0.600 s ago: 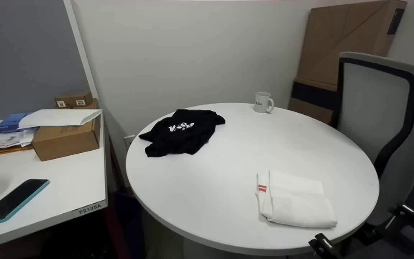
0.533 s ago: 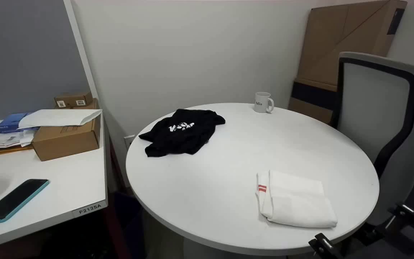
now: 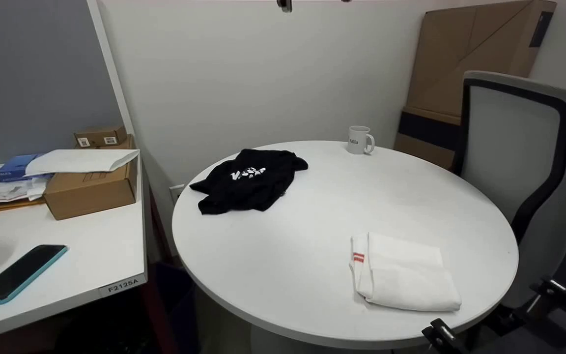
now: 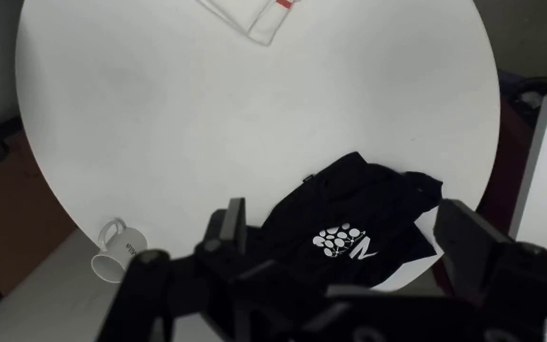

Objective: Use the white towel to wipe the table

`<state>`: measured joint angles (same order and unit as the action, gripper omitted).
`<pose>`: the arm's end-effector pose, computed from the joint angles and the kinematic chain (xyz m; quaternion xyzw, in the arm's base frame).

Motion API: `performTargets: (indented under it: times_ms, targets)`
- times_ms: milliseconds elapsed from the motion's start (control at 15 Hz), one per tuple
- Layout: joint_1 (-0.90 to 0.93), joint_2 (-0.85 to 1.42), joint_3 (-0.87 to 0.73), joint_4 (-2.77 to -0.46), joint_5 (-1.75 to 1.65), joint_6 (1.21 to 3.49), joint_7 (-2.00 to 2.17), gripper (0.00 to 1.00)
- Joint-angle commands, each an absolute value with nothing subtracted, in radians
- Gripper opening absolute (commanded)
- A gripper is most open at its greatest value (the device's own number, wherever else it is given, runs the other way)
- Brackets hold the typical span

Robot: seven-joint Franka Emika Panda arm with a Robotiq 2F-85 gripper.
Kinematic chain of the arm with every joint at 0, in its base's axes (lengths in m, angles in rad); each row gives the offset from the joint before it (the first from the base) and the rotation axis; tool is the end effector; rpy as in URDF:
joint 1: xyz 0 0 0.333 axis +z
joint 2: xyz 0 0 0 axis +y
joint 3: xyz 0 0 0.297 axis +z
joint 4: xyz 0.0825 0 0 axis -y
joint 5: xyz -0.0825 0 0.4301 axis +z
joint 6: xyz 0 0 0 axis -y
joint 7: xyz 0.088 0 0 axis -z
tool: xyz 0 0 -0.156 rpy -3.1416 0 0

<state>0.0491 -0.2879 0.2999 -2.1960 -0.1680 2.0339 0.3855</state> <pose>0.5091 0.1693 0.4289 0.9913 0.0116 0.0936 0.0916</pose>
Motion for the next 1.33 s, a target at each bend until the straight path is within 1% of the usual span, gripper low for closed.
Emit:
performTargets:
  times_ms: [0, 200, 600, 933, 1267]
  targets:
    - [0.051, -0.255, 0.275, -2.307, -0.211, 2.206, 0.476, 1.00]
    - [0.024, -0.192, 0.258, -2.397, -0.265, 2.305, 0.572, 1.00]
    - [0.001, -0.007, 0.165, -2.517, -0.345, 2.447, 0.626, 1.00]
    - [0.039, 0.148, 0.076, -2.520, -0.462, 2.620, 0.654, 1.00]
    - [0.101, 0.263, 0.020, -2.539, -0.412, 2.817, 0.615, 1.00]
